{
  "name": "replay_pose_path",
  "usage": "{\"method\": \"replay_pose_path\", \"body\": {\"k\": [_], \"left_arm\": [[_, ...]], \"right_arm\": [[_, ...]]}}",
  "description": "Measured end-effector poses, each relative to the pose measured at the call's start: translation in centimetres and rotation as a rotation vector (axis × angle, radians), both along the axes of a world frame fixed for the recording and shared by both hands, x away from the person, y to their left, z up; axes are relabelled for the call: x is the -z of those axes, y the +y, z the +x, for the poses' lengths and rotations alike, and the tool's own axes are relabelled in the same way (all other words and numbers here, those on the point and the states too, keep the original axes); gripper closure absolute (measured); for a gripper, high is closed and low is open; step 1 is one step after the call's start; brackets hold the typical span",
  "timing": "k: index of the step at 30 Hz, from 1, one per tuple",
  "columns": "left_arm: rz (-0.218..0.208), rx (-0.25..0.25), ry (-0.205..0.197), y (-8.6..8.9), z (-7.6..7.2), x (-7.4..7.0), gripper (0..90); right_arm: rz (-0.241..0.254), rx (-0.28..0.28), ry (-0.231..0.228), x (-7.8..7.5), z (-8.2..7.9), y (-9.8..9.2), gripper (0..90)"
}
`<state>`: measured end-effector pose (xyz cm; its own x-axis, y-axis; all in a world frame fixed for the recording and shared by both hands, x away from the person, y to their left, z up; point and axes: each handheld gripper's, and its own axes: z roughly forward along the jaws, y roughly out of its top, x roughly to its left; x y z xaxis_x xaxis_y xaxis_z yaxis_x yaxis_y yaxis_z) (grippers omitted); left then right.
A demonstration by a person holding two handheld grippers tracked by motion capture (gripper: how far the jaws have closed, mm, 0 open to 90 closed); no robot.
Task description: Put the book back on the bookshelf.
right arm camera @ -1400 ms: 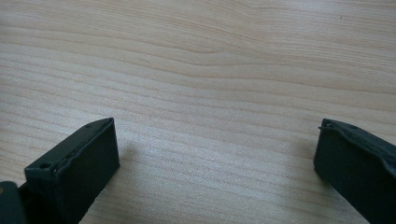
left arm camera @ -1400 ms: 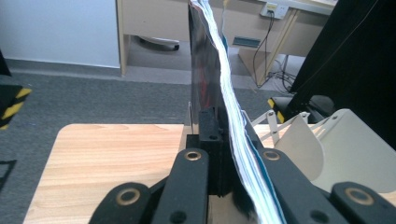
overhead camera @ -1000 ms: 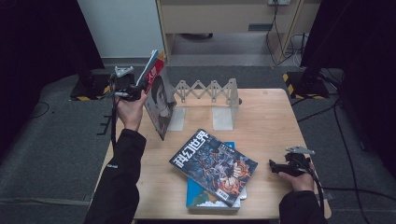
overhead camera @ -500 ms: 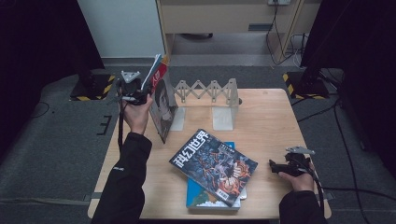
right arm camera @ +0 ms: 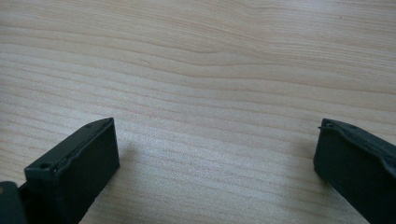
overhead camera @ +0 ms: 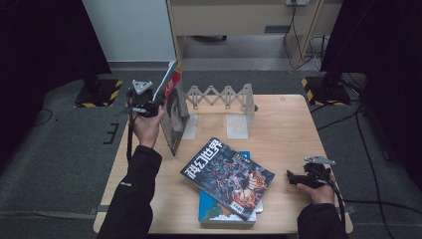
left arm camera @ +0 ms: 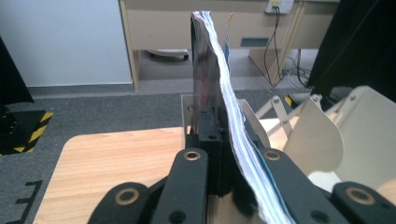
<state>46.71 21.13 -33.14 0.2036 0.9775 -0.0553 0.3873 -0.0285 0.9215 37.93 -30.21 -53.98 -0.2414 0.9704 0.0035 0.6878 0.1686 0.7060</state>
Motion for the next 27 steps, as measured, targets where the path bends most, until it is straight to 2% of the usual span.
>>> {"method": "replay_pose_path", "body": {"k": [1, 2, 5, 7, 8, 13, 15, 17, 18, 20, 21, 22, 25, 26, 27], "left_arm": [[0.002, 0.002, 0.003, -0.1, -0.1, 0.1, 85.7], [-0.025, 0.019, 0.015, -0.2, -0.2, 0.3, 84.8], [-0.047, 0.037, 0.021, -0.3, -0.2, 0.4, 83.4], [-0.046, 0.038, 0.029, -0.5, -0.1, 0.3, 83.1], [-0.074, 0.046, 0.041, -0.5, 0.1, 0.2, 81.9], [-0.089, 0.053, 0.072, -0.7, 0.6, -0.2, 77.5], [-0.112, 0.061, 0.11, -0.7, 1.0, -0.2, 76.5], [-0.112, 0.054, 0.123, -0.7, 1.2, -0.3, 81.6], [-0.097, 0.053, 0.134, -0.7, 1.3, -0.4, 83.1], [-0.064, 0.036, 0.128, -0.9, 1.2, -0.5, 85.5], [-0.064, 0.036, 0.128, -0.9, 1.2, -0.5, 86.0], [-0.055, 0.018, 0.109, -0.8, 1.1, -0.6, 86.2], [-0.068, 0.006, 0.101, -0.5, 1.0, -0.7, 86.3], [-0.08, 0.001, 0.08, -0.2, 0.9, -0.9, 86.3], [-0.08, 0.001, 0.08, -0.2, 0.9, -0.9, 86.3]], "right_arm": [[0.0, 0.0, 0.0, 0.0, 0.0, 0.0, 0.4], [-0.001, -0.001, 0.001, 0.0, 0.0, 0.0, 0.4], [-0.001, -0.001, 0.0, 0.0, 0.0, 0.0, 0.4], [0.002, 0.002, 0.002, 0.0, 0.0, 0.0, 0.4], [0.0, 0.001, 0.0, 0.0, 0.0, 0.0, 0.4], [0.001, 0.001, 0.001, 0.0, 0.0, 0.0, 0.3], [0.002, 0.002, 0.002, 0.0, 0.0, 0.0, 0.4], [0.003, 0.003, 0.003, 0.0, 0.0, 0.0, 0.4], [0.001, 0.001, 0.001, 0.0, 0.0, 0.0, 0.3], [0.003, 0.003, 0.003, 0.0, 0.0, 0.0, 0.3], [0.003, 0.003, 0.003, 0.0, 0.0, 0.0, 0.3], [0.004, 0.003, 0.003, 0.0, 0.0, 0.0, 0.3], [0.004, 0.004, 0.003, 0.0, 0.0, 0.0, 0.3], [0.004, 0.004, 0.003, 0.0, 0.0, 0.0, 0.3], [0.004, 0.004, 0.003, 0.0, 0.0, 0.0, 0.3]]}}
